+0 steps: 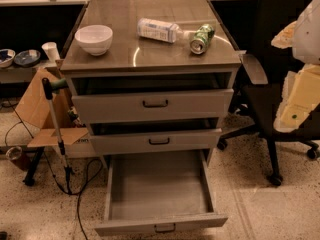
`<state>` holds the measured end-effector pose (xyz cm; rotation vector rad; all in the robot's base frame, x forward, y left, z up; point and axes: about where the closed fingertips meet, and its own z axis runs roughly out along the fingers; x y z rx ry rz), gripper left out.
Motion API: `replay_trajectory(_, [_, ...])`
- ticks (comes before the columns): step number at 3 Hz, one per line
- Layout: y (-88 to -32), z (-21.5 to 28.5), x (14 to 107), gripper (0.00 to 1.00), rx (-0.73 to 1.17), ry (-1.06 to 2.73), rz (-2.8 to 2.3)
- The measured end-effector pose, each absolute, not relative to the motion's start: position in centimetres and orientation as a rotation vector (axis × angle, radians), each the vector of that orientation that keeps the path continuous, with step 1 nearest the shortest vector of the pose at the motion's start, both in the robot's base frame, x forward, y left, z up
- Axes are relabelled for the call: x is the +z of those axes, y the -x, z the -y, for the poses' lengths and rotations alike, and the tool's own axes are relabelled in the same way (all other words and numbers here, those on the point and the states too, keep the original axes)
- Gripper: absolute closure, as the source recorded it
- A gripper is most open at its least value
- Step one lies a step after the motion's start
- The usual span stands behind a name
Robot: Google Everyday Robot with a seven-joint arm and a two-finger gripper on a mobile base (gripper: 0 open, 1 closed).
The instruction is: Place blue plastic bottle into bottom drawer
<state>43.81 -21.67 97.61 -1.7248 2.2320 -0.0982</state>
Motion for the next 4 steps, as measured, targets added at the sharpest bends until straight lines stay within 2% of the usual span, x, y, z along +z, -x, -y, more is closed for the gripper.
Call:
replay_trajectory(2, [-44.1, 21.5, 98.1, 0.00, -0.100, 1.694, -2.223])
replay_trajectory(3, [-46.5, 19.9, 99.6, 0.00, -0.086, 1.645, -2.135])
replay_trajectory(4, [-52.0, 16.5, 102.4, 0.00, -0.014, 1.566, -1.982])
